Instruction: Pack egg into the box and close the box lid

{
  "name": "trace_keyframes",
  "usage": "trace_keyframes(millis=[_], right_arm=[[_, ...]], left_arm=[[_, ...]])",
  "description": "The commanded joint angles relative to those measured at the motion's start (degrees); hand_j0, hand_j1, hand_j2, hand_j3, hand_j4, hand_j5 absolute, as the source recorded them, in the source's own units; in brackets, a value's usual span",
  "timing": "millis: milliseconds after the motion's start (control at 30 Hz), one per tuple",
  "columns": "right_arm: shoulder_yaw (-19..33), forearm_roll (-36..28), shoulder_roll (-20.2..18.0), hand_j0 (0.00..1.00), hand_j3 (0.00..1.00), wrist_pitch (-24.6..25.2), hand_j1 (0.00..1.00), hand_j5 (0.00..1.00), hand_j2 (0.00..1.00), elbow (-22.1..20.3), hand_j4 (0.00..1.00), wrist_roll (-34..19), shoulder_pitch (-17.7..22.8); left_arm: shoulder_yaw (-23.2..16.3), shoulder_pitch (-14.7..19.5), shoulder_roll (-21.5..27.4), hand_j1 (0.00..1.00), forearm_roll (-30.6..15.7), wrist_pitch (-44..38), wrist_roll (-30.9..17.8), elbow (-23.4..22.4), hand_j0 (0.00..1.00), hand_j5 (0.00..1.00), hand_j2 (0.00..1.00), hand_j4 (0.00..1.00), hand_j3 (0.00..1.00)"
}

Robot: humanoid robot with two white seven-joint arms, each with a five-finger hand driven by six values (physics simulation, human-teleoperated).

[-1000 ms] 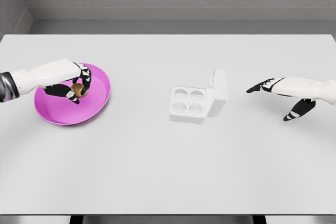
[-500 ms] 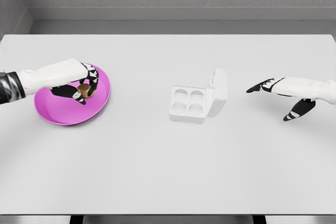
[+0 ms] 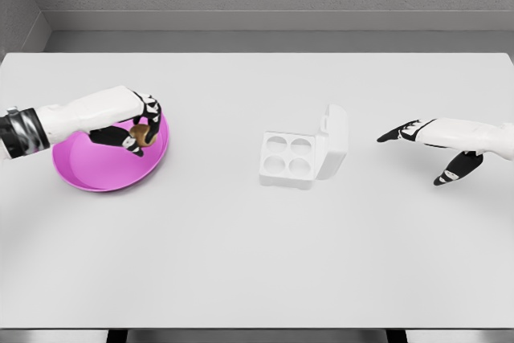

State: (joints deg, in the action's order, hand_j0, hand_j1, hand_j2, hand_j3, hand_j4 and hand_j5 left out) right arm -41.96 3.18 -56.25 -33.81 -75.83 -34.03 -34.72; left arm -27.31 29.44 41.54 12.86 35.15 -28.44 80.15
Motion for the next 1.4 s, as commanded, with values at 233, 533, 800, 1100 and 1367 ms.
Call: trace_keyframes(millis=[233, 533, 800, 1100, 1367], right_arm=[[0.04, -0.36, -0.09, 1.0, 1.0, 0.06, 1.0, 1.0, 1.0, -0.11, 1.0, 0.02, 0.0], [0.04, -0.36, -0.09, 1.0, 1.0, 0.15, 1.0, 1.0, 1.0, -0.11, 1.0, 0.02, 0.0], [0.04, -0.36, -0.09, 1.0, 1.0, 0.06, 1.0, 1.0, 1.0, -0.11, 1.0, 0.02, -0.09], [0.04, -0.36, -0.09, 1.0, 1.0, 0.06, 1.0, 1.0, 1.0, -0.11, 1.0, 0.02, -0.09], [0.04, -0.36, -0.09, 1.0, 1.0, 0.06, 1.0, 1.0, 1.0, -0.11, 1.0, 0.02, -0.09]], left_arm=[[-0.29, 0.0, -3.57, 0.12, -0.38, -0.15, 0.14, 0.0, 0.12, 0.12, 0.12, 0.12, 0.12], [-0.37, 0.0, -5.59, 0.12, -0.29, -0.15, 0.14, 0.09, 0.12, 0.12, 0.12, 0.12, 0.12], [-0.37, 0.0, -8.41, 0.12, -0.29, -0.15, 0.14, 0.09, 0.12, 0.12, 0.12, 0.12, 0.12], [-0.46, 0.0, -10.6, 0.12, -0.29, -0.15, 0.05, 0.09, 0.12, 0.12, 0.12, 0.12, 0.12], [-0.46, 0.26, -13.15, 0.12, 0.06, -0.15, 0.05, 0.09, 0.12, 0.12, 0.12, 0.12, 0.12]])
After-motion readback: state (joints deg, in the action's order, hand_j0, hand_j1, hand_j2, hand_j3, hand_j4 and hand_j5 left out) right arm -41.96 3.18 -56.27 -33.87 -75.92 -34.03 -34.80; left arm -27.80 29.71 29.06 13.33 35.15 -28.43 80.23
